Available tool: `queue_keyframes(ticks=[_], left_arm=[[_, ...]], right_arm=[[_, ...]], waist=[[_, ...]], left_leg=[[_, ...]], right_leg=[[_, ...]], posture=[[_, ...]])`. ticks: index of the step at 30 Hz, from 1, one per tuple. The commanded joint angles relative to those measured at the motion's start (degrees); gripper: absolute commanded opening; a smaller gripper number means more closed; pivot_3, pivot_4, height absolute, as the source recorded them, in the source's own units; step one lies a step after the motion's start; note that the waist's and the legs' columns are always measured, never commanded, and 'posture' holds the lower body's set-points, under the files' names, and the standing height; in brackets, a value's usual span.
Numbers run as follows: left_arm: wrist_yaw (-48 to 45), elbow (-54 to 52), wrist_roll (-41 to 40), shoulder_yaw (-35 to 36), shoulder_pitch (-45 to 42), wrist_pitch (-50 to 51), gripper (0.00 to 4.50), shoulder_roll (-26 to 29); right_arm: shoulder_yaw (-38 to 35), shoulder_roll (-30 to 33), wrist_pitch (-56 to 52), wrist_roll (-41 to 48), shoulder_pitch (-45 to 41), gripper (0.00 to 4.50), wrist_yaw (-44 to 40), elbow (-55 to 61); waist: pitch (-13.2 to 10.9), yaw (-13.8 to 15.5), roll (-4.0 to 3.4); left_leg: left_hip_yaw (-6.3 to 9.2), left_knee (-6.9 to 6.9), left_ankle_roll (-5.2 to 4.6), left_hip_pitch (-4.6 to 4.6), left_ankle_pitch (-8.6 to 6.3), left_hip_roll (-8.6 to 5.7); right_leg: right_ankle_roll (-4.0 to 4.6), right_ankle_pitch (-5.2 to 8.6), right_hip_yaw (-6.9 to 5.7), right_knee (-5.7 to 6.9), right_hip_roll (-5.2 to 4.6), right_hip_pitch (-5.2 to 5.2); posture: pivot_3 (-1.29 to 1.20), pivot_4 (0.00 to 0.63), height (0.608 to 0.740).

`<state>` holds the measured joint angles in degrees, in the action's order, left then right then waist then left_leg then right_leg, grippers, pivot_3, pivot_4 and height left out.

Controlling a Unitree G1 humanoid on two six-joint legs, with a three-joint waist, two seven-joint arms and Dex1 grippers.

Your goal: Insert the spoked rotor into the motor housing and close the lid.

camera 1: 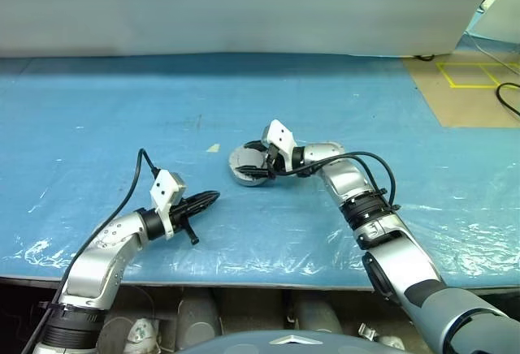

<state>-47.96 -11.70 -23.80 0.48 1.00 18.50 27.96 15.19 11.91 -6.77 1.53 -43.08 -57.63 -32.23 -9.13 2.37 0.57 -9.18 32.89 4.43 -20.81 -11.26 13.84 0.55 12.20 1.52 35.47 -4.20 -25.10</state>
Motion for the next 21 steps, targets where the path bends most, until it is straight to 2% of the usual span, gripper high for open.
queue_keyframes(ticks=[1,7,16,21], left_arm=[[-0.2,-1.2,-0.2,0.5,0.3,-1.1,0.0,0.3],[-0.2,-1.1,-0.3,0.5,0.2,-1.0,0.0,0.3],[-0.1,-1.3,-0.3,0.4,0.2,-0.7,0.0,0.2],[-0.1,-1.3,-0.3,0.4,0.3,-0.7,0.0,0.2]], right_arm=[[-0.8,-0.3,-1.2,1.3,0.7,3.0,-0.4,-0.1],[-0.1,0.8,0.3,-0.1,0.3,3.0,-0.8,-0.4],[-0.2,-1.6,-0.9,-0.6,1.3,3.0,3.6,-1.6],[1.8,-0.4,0.8,-3.1,2.1,3.0,4.7,-2.6]], waist=[[0.0,0.0,0.0],[0.0,0.0,0.0],[0.0,-0.1,0.0],[0.0,-0.1,0.0]], left_leg=[[0.0,0.0,0.0,0.0,0.0,0.0],[0.0,0.0,-0.01,-0.03,0.0,0.0],[0.0,0.0,0.0,0.03,0.0,0.0],[-0.01,0.0,0.0,0.11,-0.01,0.0]], right_leg=[[0.0,0.0,0.0,0.0,0.0,0.0],[0.0,0.0,0.0,-0.01,0.0,-0.01],[0.0,0.0,0.01,0.04,0.0,-0.01],[0.0,0.0,0.01,0.06,0.0,0.04]], posture=[[0.0,0.15,0.74],[0.0,0.15,0.74],[0.0,0.15,0.74],[0.0,0.15,0.74]])
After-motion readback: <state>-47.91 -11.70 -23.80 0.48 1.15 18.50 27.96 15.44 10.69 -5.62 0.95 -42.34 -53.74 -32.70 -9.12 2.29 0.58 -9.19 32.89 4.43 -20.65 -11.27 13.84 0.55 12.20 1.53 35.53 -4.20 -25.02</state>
